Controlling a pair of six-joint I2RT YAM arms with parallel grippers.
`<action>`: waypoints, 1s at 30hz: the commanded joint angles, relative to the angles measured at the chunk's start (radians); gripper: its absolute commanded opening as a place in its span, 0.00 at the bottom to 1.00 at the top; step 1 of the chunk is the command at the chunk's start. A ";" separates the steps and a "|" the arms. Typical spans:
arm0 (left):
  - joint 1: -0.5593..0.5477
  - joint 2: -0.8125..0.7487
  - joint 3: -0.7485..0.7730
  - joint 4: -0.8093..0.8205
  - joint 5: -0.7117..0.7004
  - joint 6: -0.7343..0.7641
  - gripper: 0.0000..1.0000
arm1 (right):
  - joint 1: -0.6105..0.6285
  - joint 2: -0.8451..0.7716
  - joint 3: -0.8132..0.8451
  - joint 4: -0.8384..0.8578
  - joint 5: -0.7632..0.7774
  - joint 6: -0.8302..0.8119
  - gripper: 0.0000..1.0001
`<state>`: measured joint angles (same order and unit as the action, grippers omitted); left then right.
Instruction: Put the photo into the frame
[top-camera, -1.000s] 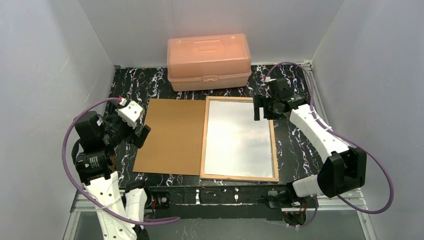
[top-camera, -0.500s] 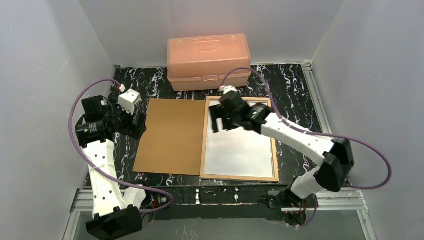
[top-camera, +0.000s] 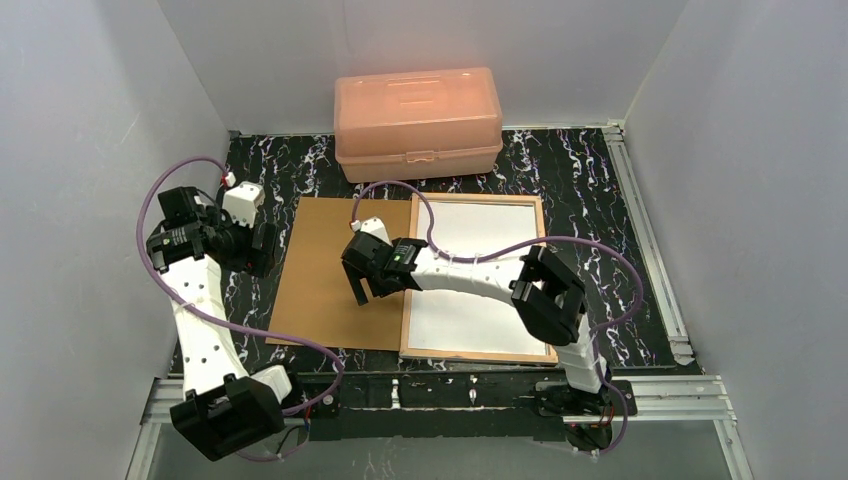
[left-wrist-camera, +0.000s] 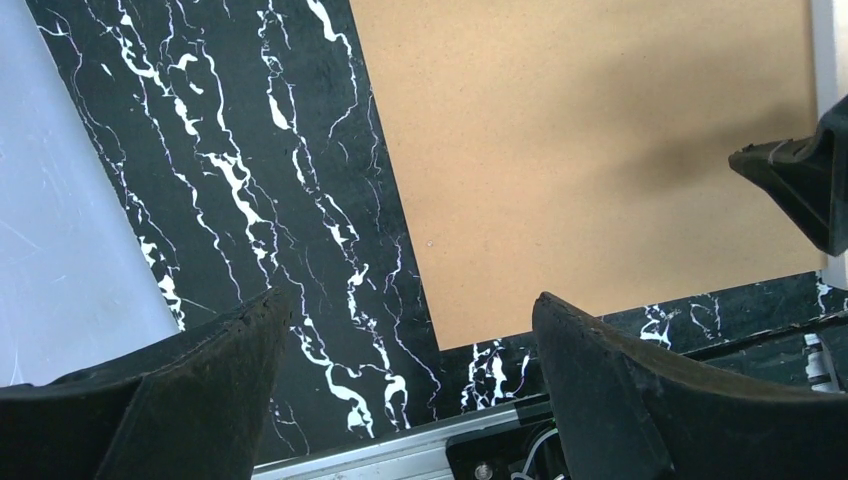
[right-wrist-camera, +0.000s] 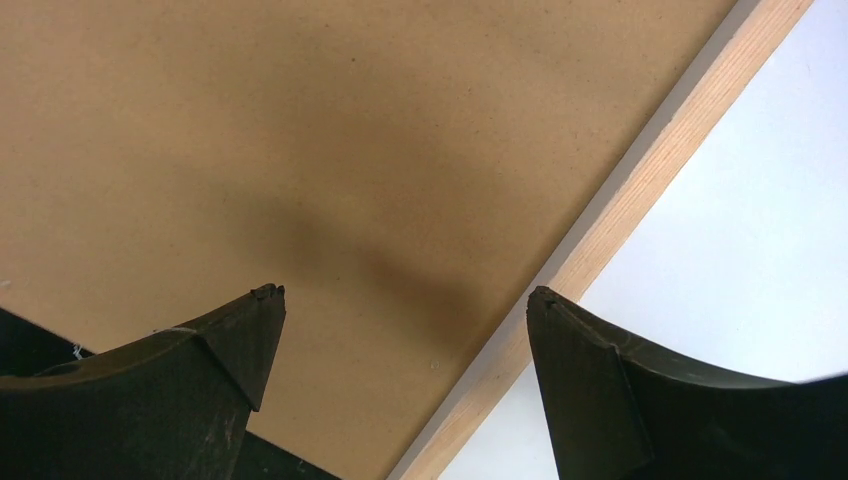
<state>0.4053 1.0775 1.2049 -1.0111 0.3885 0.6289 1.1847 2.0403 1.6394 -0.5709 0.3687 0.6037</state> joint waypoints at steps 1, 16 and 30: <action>0.012 0.021 -0.003 -0.037 -0.027 0.029 0.90 | -0.011 0.026 0.045 0.051 0.039 0.030 0.99; 0.020 0.048 -0.050 0.019 -0.018 0.001 0.91 | -0.121 -0.004 -0.118 0.154 -0.086 0.092 0.99; 0.020 0.142 -0.168 0.204 -0.085 0.006 0.76 | -0.152 -0.041 -0.165 0.189 -0.146 0.188 0.99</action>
<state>0.4175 1.1717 1.0996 -0.9096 0.3630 0.6254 1.0359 2.0468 1.4807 -0.4145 0.2653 0.7132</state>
